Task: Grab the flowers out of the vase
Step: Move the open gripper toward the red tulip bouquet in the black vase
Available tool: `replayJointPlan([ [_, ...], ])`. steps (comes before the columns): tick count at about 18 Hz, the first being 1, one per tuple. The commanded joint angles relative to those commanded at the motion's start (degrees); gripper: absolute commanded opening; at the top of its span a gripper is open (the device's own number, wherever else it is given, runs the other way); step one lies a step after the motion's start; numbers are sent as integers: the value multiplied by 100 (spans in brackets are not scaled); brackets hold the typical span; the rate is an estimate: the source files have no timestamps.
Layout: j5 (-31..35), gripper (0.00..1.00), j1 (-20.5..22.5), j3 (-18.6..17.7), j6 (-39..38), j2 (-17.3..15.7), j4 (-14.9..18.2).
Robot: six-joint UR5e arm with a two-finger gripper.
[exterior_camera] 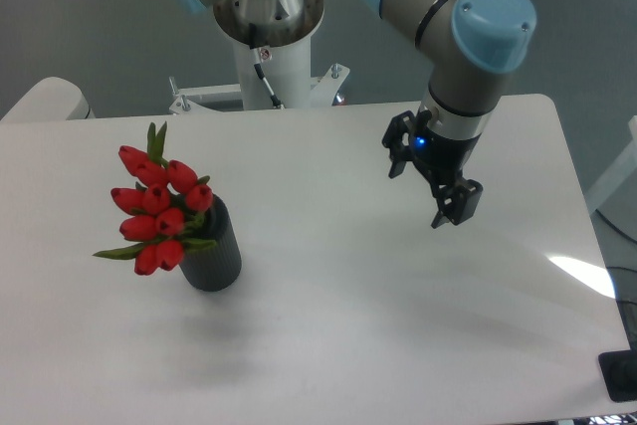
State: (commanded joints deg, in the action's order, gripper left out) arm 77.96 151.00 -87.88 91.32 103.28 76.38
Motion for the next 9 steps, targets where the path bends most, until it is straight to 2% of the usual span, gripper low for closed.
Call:
replayJointPlan([
  [3, -149, 100, -53, -343, -193, -202, -369],
  [8, -456, 100, -185, -1125, -651, -562, -958],
  [9, -640, 100, -176, -1222, -651, -633, -985],
])
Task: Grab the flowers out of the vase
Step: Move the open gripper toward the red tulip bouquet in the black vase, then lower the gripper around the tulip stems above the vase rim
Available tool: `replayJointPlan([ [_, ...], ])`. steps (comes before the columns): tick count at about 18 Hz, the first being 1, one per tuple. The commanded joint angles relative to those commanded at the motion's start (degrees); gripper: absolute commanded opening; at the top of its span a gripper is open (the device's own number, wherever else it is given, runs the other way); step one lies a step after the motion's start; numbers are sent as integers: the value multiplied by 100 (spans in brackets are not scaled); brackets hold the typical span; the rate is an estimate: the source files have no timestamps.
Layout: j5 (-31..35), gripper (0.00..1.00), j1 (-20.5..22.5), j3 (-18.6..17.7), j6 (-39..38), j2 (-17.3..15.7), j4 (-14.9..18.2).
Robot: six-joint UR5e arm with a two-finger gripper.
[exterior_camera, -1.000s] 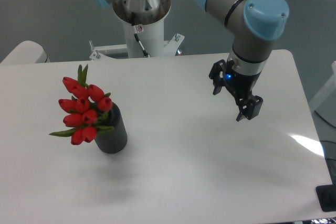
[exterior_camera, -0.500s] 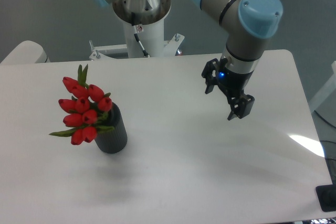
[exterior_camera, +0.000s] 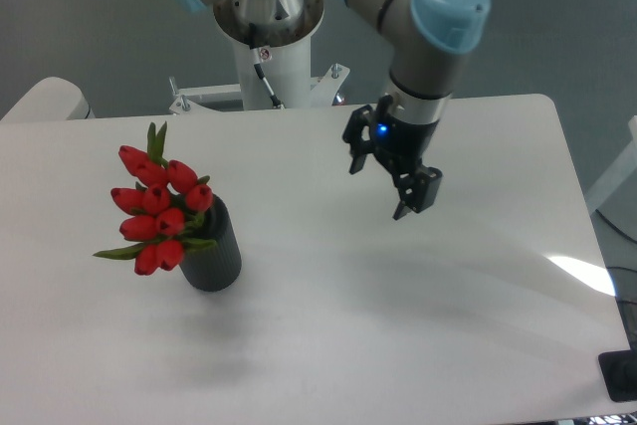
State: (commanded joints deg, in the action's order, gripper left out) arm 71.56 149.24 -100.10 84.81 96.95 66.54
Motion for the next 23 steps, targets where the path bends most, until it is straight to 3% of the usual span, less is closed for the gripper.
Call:
replayJointPlan([
  [9, -2689, 100, 255, -686, -956, -291, 44],
  [12, -2972, 100, 176, -914, -1055, -378, 0],
  [15, -3192, 100, -52, -1310, -1064, -721, -53],
  [19, -3210, 100, -342, -1486, -1055, -748, -456],
  [23, -3210, 100, -614, -1486, -1265, -406, -1308],
])
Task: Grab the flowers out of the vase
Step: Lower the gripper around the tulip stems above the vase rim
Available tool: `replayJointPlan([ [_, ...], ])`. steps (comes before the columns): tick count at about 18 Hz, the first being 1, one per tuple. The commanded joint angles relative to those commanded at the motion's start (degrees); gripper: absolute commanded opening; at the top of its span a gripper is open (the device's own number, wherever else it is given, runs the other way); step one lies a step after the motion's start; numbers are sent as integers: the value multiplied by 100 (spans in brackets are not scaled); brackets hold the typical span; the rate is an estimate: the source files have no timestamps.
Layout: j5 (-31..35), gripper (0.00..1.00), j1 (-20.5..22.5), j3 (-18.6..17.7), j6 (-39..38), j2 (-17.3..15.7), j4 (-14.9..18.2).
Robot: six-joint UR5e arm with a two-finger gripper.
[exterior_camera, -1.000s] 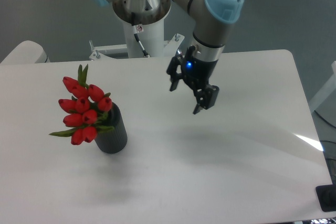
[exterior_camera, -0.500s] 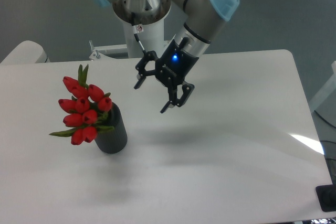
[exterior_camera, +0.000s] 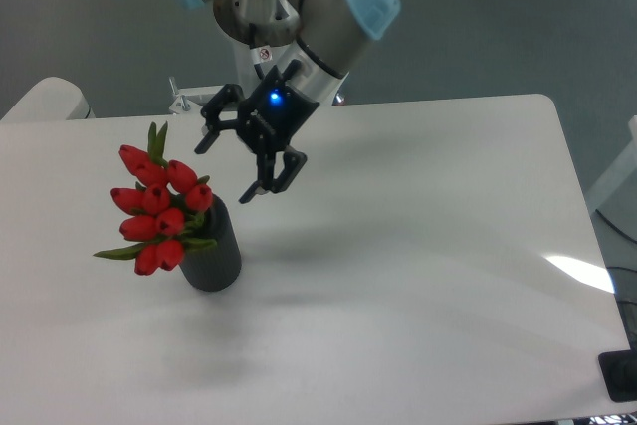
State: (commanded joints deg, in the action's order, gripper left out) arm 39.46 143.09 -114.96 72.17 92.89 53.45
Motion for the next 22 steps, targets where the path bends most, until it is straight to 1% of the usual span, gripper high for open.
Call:
replayJointPlan([
  [2, 0, 100, -27, 0, -10, 71, -150],
  [10, 0, 100, -53, -17, -18, 115, -160],
  [12, 0, 100, -132, -9, -10, 159, -186],
  [14, -17, 100, -176, 9, -53, 247, -282],
  [18, -18, 100, -317, -17, -124, 264, -283],
  [20, -26, 100, -352, -17, -281, 264, -291],
  [22, -26, 100, -378, 35, -291, 308, -291],
])
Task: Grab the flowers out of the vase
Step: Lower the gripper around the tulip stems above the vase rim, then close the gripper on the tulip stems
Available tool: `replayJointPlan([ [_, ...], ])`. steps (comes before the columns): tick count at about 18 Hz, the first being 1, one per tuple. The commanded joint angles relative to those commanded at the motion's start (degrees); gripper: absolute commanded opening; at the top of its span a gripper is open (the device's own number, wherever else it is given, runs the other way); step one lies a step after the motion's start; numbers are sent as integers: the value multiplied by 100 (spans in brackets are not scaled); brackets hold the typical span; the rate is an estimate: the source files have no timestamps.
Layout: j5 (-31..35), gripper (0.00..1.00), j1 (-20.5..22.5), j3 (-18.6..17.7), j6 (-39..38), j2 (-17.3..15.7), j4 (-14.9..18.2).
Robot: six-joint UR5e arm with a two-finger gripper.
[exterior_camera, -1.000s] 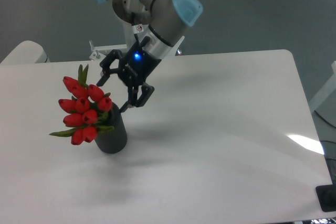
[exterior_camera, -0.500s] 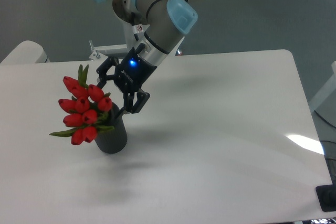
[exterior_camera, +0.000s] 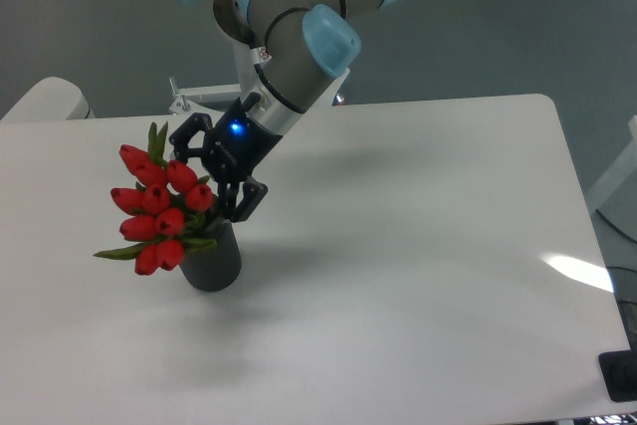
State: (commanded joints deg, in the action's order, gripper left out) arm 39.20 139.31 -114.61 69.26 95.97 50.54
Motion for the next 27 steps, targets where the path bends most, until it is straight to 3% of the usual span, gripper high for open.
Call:
replayJointPlan([
  [19, -167, 99, -70, 27, -123, 141, -79],
  [23, -167, 81, -70, 35, -123, 132, -88],
  [27, -263, 70, -62, 35, -105, 123, -88],
])
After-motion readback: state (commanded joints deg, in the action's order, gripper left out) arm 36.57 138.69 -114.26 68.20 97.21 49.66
